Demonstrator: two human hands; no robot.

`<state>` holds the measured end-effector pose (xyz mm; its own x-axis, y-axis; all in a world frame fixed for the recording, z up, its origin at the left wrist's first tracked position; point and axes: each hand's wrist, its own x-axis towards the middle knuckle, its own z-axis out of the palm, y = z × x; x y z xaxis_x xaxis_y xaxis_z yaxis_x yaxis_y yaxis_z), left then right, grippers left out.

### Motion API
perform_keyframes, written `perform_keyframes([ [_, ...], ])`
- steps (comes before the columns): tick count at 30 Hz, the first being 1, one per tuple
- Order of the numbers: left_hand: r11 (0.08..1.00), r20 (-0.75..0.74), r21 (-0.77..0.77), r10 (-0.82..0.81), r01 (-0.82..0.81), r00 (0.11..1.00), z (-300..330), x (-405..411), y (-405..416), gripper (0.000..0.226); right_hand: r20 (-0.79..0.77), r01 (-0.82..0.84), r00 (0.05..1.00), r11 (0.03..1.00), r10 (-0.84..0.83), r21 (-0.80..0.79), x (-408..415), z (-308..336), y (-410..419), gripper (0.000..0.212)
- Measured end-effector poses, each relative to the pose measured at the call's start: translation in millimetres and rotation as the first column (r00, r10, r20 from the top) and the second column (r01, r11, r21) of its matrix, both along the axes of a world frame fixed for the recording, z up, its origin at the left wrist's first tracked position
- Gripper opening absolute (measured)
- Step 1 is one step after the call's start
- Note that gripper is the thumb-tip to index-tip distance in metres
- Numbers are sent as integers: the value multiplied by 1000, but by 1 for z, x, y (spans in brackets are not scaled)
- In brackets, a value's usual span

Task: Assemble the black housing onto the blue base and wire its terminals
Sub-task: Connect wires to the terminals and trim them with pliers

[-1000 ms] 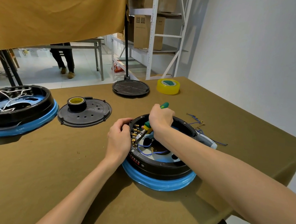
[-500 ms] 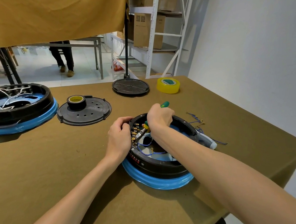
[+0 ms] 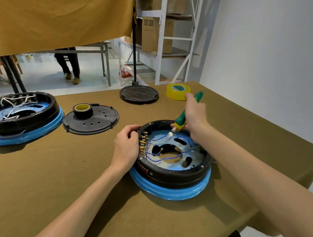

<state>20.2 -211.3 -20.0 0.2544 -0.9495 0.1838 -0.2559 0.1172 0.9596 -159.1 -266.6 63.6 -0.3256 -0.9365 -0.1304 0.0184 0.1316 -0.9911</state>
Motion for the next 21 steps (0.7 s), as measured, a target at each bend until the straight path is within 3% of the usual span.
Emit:
perform_keyframes([
  [4, 1000, -18, -13, 11, -12, 1000, -1, -2, 0, 32, -318, 35, 947, 998, -51, -56, -53, 13, -7, 88],
  [6, 1000, -25, -16, 18, -18, 1000, -1, -2, -1, 32, -521, 75, 848, 996, -90, -50, -78, 7, -13, 109],
  [8, 1000, -32, -19, 20, -21, 999, -1, -2, -1, 32, -708, 115, 700, 993, -88, -10, -97, -8, -19, 115],
  [11, 999, -43, -27, 27, -28, 999, -1, -2, -1, 33, -882, 144, 470, 986, 1, 78, -116, -39, -24, 107],
  [13, 999, -40, -31, 27, -28, 999, -1, -2, -1, 33, -925, 121, 375, 986, 58, 111, -126, -59, -27, 102],
  [18, 999, -38, -40, 30, -31, 999, -2, -2, -2, 34, -965, 163, 250, 979, 82, 126, -125, -67, -30, 95],
  [20, 998, -41, -45, 30, -32, 999, -3, -2, -3, 34, -976, 110, 214, 994, -41, -18, -111, -52, -25, 67],
  [21, 998, -48, -48, 32, -34, 998, -4, -2, -3, 34, -953, 21, 272, 991, -135, -135, -101, -44, -21, 47],
])
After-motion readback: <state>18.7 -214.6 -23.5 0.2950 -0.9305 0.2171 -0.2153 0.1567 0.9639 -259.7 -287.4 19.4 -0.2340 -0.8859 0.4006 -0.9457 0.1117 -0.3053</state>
